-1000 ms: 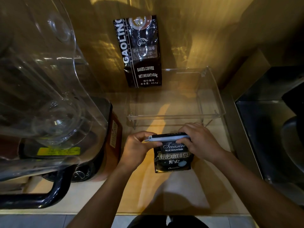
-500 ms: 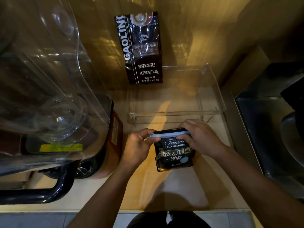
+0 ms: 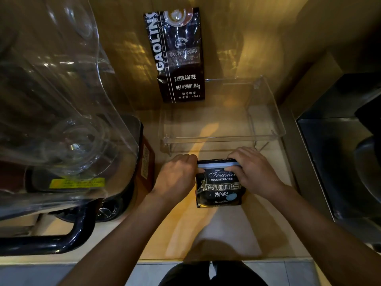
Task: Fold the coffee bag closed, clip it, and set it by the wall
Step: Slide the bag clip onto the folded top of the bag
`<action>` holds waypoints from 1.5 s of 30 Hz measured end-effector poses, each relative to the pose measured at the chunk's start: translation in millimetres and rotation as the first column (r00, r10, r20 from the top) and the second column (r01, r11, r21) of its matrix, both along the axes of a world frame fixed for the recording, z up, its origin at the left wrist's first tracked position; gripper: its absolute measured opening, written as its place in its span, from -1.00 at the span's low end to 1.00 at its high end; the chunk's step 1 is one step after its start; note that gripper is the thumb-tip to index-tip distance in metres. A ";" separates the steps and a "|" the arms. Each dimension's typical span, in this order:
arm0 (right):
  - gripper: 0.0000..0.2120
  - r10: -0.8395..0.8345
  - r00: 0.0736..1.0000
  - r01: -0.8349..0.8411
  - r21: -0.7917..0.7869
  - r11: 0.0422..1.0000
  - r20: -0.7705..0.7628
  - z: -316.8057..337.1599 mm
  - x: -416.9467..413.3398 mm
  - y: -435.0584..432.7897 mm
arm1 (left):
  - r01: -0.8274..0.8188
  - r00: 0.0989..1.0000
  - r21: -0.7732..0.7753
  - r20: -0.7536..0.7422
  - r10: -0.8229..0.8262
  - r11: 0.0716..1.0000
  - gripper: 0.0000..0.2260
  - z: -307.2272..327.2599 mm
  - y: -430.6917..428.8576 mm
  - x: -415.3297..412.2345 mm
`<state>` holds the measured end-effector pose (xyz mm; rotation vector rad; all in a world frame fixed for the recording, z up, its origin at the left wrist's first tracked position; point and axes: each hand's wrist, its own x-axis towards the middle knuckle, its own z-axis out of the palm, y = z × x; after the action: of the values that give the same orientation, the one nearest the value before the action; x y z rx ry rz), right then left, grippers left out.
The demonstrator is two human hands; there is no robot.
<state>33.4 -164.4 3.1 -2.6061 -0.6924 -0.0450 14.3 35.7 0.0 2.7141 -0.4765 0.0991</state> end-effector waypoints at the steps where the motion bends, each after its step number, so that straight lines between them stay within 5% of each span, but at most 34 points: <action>1: -0.86 0.002 1.000 -0.002 0.002 1.000 0.004 0.7 -0.1 -0.3 | 0.008 1.000 -0.016 -0.015 -0.008 1.000 -0.80 0.0 0.6 0.1; 5: -0.87 -0.003 1.000 0.003 0.024 1.000 0.002 0.9 -1.1 -1.5 | -0.003 0.997 -0.118 -0.083 -0.007 0.993 -0.80 3.3 0.1 -0.8; 12: -0.86 -0.003 0.999 0.002 0.022 1.000 0.035 2.3 3.6 -7.0 | -0.105 0.987 -0.076 -0.133 0.094 0.992 -0.82 3.0 -11.1 1.8; 23: -0.84 -0.022 1.000 0.021 0.042 0.999 0.016 0.3 5.2 -12.3 | -0.143 0.970 -0.348 -0.233 0.063 0.927 -0.77 4.2 -4.6 11.8; 27: -0.84 -0.016 1.000 0.016 0.020 1.000 0.025 2.4 5.7 -10.3 | 0.042 0.983 -0.302 -0.159 -0.093 0.953 -0.80 7.3 -6.8 16.7; 37: -0.87 0.013 0.999 -0.014 0.015 1.000 0.030 4.1 5.4 -9.9 | 0.097 0.994 -0.176 -0.023 -0.103 0.980 -0.94 8.4 -17.6 13.6; 45: -0.88 0.021 1.000 -0.021 -0.001 1.000 0.001 4.6 4.3 -7.4 | 0.200 0.979 -0.030 -0.020 -0.201 0.979 -0.77 13.8 -33.4 19.0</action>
<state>37.6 -171.8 7.7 -2.5998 -0.7206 -0.0397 33.3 2.3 13.7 2.6207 -0.7326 0.0195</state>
